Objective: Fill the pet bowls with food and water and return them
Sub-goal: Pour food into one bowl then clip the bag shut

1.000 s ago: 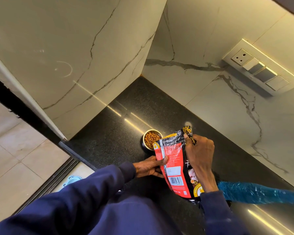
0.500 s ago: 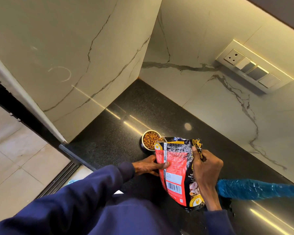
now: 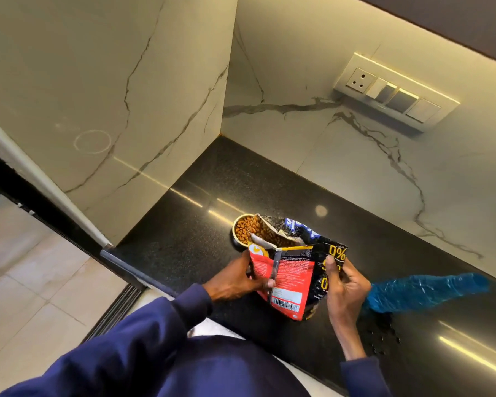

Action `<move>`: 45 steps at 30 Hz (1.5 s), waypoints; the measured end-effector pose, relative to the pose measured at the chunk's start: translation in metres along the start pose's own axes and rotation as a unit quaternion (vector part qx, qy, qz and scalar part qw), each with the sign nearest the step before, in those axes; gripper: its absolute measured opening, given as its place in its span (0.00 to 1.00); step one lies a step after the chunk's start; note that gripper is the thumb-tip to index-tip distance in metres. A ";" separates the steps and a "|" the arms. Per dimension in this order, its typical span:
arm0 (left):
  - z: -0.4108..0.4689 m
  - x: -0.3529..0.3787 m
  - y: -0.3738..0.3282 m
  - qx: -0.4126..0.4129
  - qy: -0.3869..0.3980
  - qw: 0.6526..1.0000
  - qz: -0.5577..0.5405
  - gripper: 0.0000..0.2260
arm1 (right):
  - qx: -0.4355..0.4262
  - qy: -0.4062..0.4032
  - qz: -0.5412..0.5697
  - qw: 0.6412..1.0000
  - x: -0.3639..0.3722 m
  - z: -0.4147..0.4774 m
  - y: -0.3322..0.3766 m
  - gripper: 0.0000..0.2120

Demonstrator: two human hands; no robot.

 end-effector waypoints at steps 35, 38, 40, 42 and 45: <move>-0.019 -0.050 -0.076 0.050 -0.253 0.916 0.306 0.15 | -0.061 0.069 -0.118 0.989 -0.057 0.007 0.010 0.22; -0.014 -0.030 -0.097 0.169 -0.199 0.898 0.355 0.18 | -0.194 0.119 -0.158 0.961 -0.037 -0.003 0.049 0.19; -0.004 -0.014 -0.105 0.209 -0.141 0.882 0.398 0.18 | -0.214 0.224 -0.205 0.928 -0.010 -0.003 0.061 0.15; 0.007 -0.003 -0.107 0.230 -0.111 0.849 0.463 0.19 | -0.210 0.292 -0.293 0.886 0.012 0.000 0.058 0.13; 0.015 -0.009 -0.105 0.245 -0.125 0.840 0.467 0.13 | -0.184 0.302 -0.381 0.854 0.015 0.006 0.043 0.11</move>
Point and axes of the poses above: each hand's wrist, its own z-axis towards the middle knuckle, its own x-axis out of the palm, y = z × x, the point moved 8 cm from there along z, towards the middle knuckle, and after that the axes turned 5 degrees about y, right-handed, at the moved point
